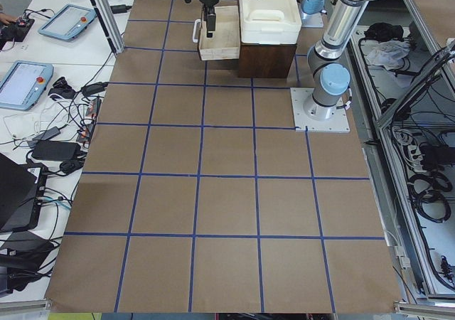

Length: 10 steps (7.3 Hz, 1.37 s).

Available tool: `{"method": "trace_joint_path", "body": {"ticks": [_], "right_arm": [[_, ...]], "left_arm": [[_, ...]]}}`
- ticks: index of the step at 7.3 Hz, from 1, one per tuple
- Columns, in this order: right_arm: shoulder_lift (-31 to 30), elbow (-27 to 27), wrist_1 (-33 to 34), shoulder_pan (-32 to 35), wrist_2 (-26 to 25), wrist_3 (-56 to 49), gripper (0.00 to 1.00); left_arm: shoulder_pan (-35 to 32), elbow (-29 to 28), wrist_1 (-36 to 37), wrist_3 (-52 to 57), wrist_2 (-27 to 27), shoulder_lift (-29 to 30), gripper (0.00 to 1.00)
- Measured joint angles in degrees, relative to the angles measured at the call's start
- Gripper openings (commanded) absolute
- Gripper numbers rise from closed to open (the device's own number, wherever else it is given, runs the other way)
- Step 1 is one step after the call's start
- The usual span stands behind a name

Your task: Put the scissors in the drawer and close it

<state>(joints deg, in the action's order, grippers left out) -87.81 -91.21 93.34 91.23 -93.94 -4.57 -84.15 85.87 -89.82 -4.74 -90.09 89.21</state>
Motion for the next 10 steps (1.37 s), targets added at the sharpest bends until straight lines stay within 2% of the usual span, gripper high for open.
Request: {"method": "trace_joint_path", "body": {"ticks": [10], "right_arm": [[0.0,0.0,0.8,-0.6,0.4,-0.4,1.0]], "left_arm": [[-0.1,0.0,0.0,0.0,0.0,0.0,1.0]]}}
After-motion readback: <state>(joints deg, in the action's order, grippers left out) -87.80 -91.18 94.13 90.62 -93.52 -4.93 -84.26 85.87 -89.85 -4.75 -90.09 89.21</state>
